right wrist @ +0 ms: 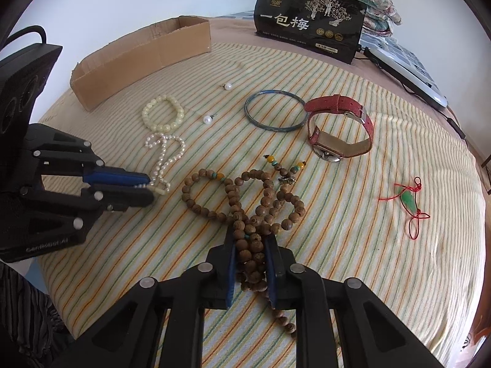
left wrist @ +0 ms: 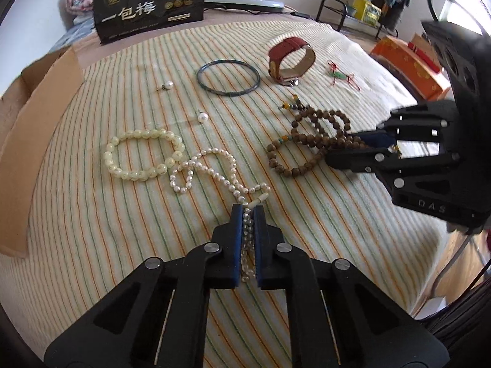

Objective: Organize jewelry
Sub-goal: 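Close the right tool on the wooden bead mala while the left tool grasps the pearl necklace, then lift and carry the mala and pearl necklace with both tools over the cardboard box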

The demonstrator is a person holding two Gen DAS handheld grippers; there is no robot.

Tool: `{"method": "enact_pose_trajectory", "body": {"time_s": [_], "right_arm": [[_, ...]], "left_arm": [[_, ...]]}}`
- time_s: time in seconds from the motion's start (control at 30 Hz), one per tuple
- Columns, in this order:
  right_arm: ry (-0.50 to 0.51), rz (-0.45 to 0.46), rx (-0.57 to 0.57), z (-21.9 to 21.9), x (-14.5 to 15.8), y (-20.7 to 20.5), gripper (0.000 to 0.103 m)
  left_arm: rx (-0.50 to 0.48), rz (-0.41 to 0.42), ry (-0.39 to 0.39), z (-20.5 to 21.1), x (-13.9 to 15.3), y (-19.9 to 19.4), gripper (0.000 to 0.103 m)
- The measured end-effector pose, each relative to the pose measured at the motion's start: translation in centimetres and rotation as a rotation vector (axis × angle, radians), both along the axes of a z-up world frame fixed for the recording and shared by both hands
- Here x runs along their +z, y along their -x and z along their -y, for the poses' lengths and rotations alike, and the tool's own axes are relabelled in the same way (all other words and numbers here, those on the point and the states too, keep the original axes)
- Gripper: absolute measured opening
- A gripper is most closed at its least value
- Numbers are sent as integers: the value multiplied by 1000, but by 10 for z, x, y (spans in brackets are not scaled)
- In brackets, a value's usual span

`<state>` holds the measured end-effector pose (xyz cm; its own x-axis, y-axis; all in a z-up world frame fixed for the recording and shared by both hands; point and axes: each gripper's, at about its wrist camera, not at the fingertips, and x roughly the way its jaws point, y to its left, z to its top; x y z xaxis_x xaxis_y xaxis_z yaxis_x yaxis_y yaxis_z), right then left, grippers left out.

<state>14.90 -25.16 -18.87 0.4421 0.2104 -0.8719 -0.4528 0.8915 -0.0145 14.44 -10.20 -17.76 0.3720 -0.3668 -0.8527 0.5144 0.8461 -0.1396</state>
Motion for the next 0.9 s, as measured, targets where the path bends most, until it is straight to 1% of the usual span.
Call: {"method": "enact_pose_trajectory", "body": {"time_s": [0.17,0.33,0.4,0.43,0.5,0.67,0.9], "right_arm": [[-32,2,-5,2,8,6,13],[-51,30,-1,1,26,13,13],[-54,47,0,-1,34,15,12],[-60,56,0,-1,40,17,11],[-72,74,1,-2,50,21,11],[-81,125,3,-5,77,28,11],[-91,181,15,-12,107,38,11]], "left_arm": [[42,34,28,-12,15,4,4],[65,88,57,-25,43,9,3],[81,111,76,-32,56,10,3],[88,120,84,-35,60,11,1],[104,140,104,-42,71,14,1],[134,187,125,-56,92,19,1],[166,245,155,-76,121,24,1]]}}
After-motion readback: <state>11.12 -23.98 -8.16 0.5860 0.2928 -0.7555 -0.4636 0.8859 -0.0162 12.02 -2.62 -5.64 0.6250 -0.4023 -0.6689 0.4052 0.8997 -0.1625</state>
